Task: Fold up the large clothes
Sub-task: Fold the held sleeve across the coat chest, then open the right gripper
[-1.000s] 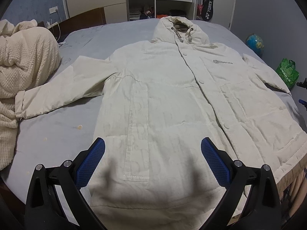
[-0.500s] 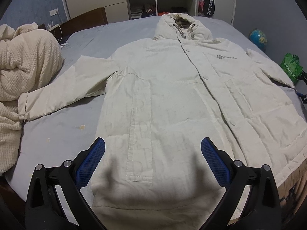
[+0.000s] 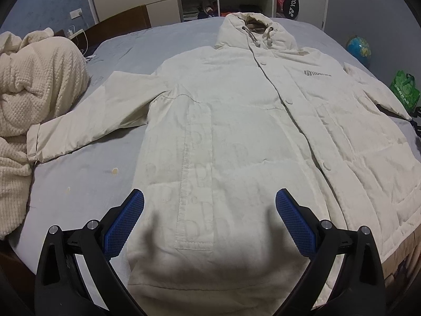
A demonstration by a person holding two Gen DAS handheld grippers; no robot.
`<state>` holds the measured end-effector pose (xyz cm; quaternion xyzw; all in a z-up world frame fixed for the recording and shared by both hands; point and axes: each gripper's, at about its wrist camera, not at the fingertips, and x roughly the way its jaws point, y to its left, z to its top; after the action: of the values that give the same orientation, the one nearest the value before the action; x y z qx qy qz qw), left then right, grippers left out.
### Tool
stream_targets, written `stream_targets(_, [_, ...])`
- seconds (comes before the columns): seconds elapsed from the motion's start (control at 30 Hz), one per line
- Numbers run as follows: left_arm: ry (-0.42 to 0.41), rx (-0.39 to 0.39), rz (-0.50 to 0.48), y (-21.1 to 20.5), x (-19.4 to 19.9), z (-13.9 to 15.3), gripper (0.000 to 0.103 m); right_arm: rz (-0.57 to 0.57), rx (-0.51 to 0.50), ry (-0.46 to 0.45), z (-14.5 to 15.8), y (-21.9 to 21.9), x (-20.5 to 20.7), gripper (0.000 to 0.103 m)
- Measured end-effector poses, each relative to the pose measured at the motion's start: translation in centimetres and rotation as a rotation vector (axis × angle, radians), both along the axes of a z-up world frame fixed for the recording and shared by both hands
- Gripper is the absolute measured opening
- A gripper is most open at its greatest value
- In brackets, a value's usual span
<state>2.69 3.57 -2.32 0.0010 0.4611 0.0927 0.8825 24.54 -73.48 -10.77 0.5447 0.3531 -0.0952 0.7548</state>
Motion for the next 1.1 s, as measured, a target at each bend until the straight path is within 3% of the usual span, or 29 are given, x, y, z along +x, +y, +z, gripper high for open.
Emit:
stream_targets(0.17, [-0.015, -0.011, 0.006, 0.3, -0.1, 0.1, 0.096, 0.011, -0.028, -0.135, 4.1, 1.6, 0.1, 0.005])
stream_targets(0.33, [-0.036, -0.018, 0.01, 0.4, -0.4, 0.4, 0.096, 0.114, -0.059, -0.262, 10.1, 5.5, 1.7, 0.004])
stream_targets(0.53, [-0.075, -0.038, 0.022, 0.7, -0.9, 1.0, 0.097, 0.303, -0.107, -0.388, 17.0, 14.3, 3.3, 0.003])
stream_targets(0.63, [-0.097, -0.052, 0.029, 1.0, -1.1, 1.3, 0.096, 0.399, -0.112, -0.416, 19.1, 19.2, 3.8, 0.002])
stream_targets(0.9, [-0.13, -0.061, 0.035, 1.1, -1.4, 1.7, 0.096, 0.68, -0.161, -0.435, 20.6, 34.1, 2.9, 0.002])
stream_targets(1.1, [-0.157, -0.086, 0.044, 1.6, -1.8, 1.9, 0.096, 0.889, -0.209, -0.39, 18.0, 45.3, 1.2, 0.002])
